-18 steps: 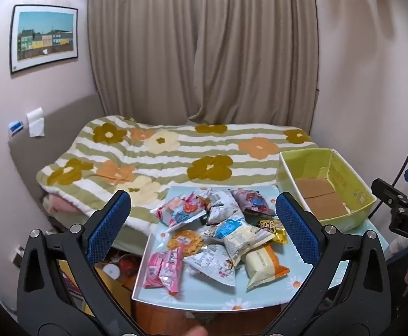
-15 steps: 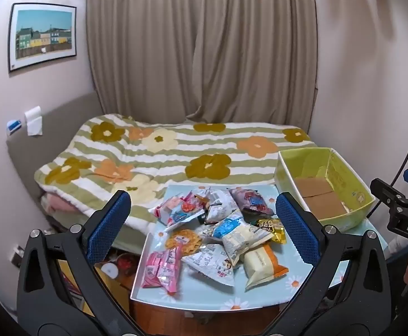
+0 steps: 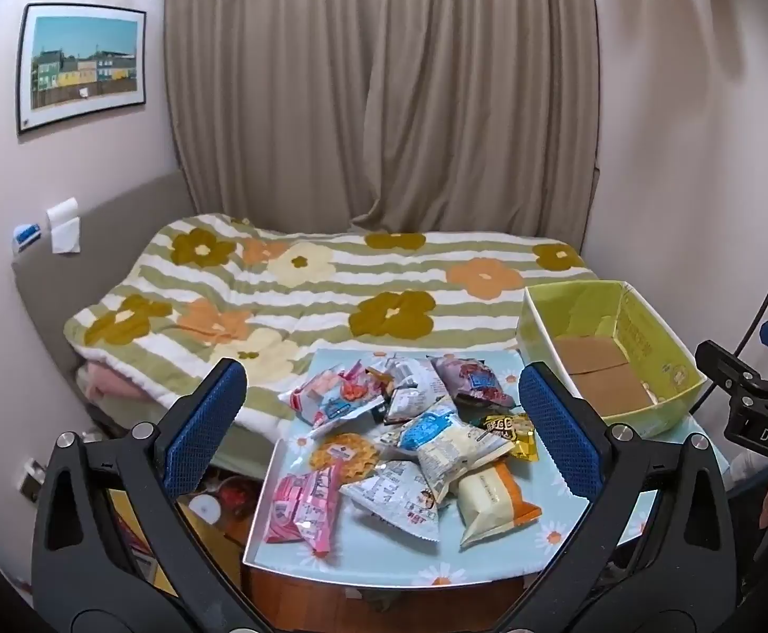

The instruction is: Organize snacks

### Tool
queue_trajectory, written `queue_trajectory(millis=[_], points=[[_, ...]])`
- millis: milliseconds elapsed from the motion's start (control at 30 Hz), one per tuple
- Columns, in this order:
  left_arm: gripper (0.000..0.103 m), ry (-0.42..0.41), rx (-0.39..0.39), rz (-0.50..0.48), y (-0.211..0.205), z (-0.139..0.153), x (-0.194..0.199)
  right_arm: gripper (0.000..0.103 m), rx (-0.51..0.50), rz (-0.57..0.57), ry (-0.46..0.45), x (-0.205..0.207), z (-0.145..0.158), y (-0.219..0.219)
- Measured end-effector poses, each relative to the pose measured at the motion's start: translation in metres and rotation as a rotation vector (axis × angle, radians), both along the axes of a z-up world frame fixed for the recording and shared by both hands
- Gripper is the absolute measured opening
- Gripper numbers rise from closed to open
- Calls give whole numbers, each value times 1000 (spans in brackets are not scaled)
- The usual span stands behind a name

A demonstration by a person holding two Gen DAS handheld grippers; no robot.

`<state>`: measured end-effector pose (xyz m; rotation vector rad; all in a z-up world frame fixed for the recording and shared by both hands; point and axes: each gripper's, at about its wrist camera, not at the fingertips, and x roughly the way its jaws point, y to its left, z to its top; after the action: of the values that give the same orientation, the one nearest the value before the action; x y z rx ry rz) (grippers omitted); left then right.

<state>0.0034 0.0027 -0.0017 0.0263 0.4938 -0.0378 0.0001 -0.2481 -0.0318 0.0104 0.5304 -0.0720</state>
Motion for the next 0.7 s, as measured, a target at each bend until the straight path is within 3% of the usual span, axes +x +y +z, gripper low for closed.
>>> queue_trajectory(millis=[700], points=[[102, 13, -8, 9, 5, -2, -3, 103, -2, 10, -11, -3, 8, 10]])
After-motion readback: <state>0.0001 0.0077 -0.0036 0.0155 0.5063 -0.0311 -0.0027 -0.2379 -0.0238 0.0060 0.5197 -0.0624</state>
